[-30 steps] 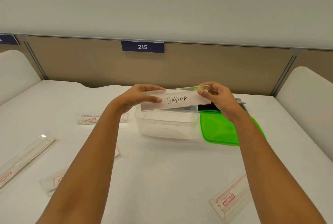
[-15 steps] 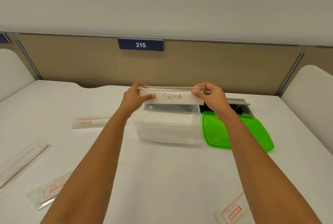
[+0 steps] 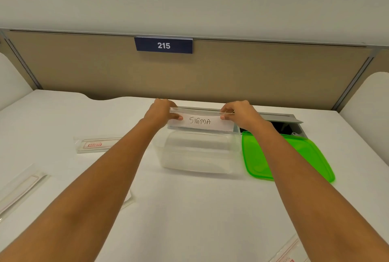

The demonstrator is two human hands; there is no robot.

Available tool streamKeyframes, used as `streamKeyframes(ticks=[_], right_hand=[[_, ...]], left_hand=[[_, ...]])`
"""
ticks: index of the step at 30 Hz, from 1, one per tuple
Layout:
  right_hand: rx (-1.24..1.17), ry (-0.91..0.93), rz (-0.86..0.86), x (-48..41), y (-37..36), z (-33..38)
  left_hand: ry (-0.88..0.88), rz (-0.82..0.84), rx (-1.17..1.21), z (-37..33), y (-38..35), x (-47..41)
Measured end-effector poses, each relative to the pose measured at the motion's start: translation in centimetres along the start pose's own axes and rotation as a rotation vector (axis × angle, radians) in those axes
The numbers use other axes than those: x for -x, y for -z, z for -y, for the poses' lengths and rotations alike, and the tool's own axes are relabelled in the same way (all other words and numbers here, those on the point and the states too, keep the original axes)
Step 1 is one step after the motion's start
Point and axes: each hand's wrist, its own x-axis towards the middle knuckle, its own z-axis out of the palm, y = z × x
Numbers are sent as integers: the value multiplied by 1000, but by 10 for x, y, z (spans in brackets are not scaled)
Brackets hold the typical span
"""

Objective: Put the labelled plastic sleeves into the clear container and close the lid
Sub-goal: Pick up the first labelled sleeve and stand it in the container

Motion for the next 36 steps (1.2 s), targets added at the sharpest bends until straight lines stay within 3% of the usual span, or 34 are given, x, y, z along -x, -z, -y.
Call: streamKeyframes(ticks=[15,36], right_hand=[[656,83,147,-15,-26,17],[701,79,258,-22,-44,12]], left_hand=[[-125,171,-727,-4,-34,-17],[-48,315,-801,-1,-60,-20]])
